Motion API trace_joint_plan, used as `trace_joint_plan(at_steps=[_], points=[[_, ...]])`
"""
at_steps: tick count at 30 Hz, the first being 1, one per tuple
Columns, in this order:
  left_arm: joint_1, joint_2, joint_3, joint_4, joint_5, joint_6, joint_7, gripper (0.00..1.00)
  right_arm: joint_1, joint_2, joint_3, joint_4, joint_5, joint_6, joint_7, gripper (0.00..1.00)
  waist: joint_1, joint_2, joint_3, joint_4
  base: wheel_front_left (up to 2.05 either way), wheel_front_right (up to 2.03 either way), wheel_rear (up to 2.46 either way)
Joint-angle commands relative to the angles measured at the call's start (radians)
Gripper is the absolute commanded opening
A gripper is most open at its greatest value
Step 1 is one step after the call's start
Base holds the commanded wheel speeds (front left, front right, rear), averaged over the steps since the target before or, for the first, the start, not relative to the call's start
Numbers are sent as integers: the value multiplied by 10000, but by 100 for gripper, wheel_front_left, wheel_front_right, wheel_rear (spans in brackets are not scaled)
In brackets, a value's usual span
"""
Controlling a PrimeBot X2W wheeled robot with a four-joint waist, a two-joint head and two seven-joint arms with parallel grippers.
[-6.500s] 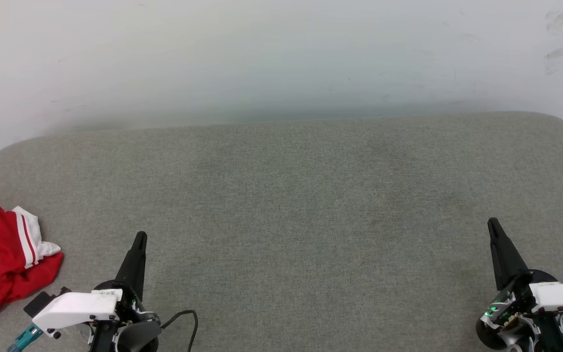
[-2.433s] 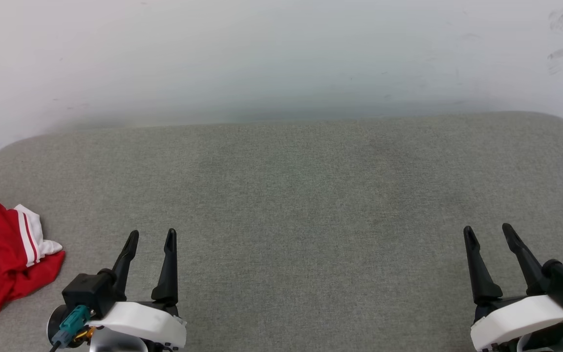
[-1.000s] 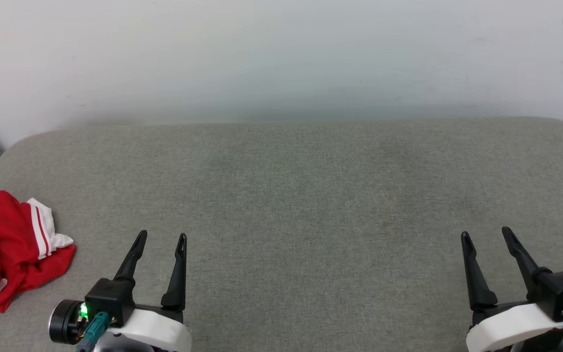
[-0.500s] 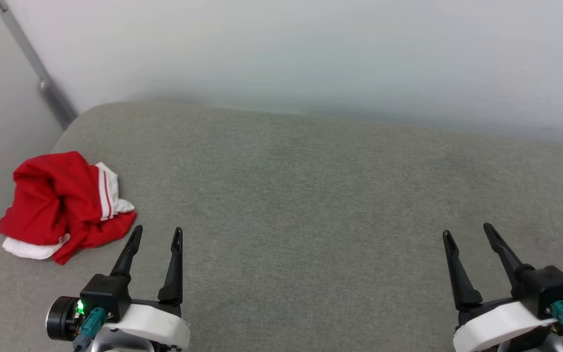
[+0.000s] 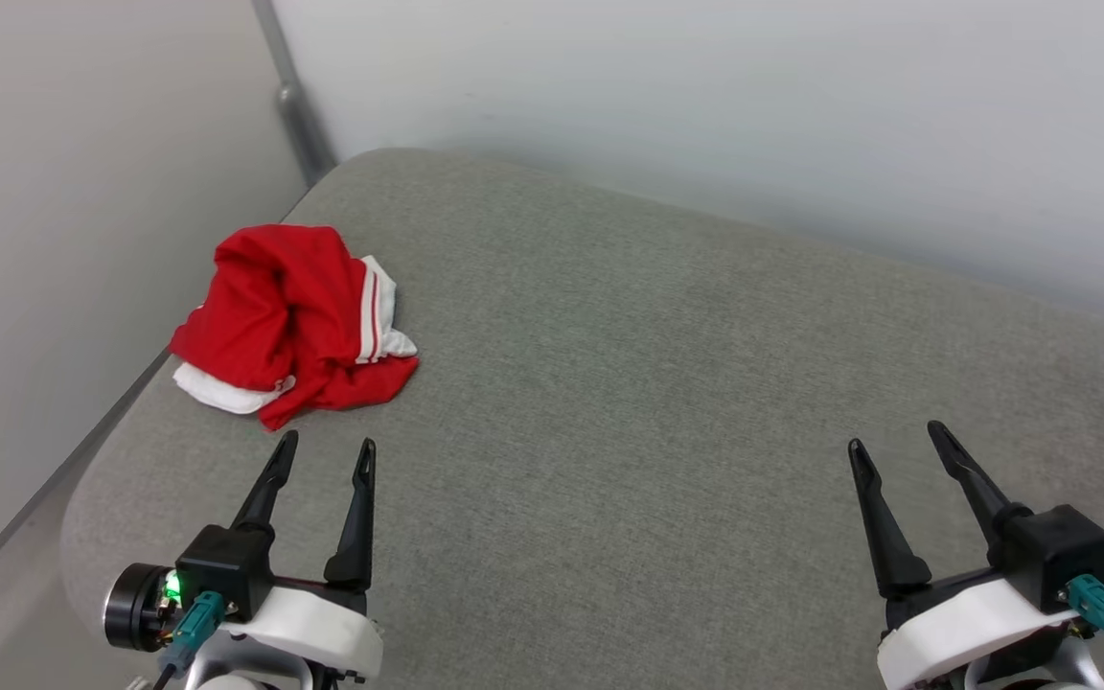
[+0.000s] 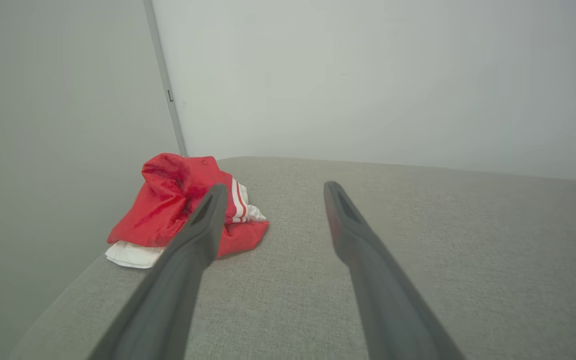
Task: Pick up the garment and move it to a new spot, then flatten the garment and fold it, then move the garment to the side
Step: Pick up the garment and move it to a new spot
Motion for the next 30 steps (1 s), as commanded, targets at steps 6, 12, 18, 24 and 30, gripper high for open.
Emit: trace_joint_plan(at_steps=[6,12,18,24,30], points=[[-162,-52,0,42,-46,8,-25,100,-157,-83,103,-105,37,-5,95,100,0,0,79,653,0,0,0],[-222,-148,214,33,-84,7,-25,100,-271,-162,169,-253,-39,-6,181,100,0,0,225,662,0,0,0],[-813,-257,569,191,-186,7,-25,100,-470,-314,126,-449,-1,-5,334,100,0,0,623,466,0,0,0],[-2454,37,1073,979,-457,7,-24,100,-857,-677,152,-919,-47,-6,703,100,0,0,1466,45,0,0,0],[-4703,1160,1349,2904,-1022,7,751,100,-1630,-1084,263,-1379,29,-6,962,100,0,0,2676,-712,0,0,0]])
